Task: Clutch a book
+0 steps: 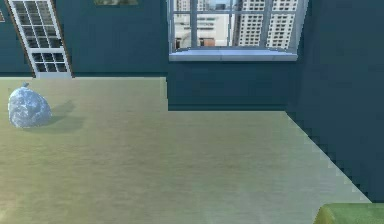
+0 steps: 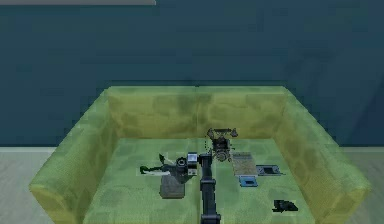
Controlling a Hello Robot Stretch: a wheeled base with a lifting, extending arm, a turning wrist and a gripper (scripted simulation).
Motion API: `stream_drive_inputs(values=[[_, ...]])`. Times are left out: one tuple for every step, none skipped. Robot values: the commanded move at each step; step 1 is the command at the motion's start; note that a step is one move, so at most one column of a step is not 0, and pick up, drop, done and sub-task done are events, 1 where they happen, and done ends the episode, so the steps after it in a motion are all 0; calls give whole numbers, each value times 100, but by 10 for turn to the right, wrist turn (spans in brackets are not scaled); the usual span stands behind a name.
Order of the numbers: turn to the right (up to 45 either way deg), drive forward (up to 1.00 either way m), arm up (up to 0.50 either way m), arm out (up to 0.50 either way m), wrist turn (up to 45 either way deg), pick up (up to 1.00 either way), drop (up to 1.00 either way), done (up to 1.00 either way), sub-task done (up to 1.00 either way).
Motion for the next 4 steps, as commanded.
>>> stream_drive_inputs(values=[[0, 0, 0, 0, 270, 0, 0, 0, 0], [0, 0, -30, 0, 0, 0, 0, 0, 0], [0, 0, 0, 0, 0, 100, 0, 0, 0], [0, 0, 10, 0, 0, 0, 0, 0, 0]])
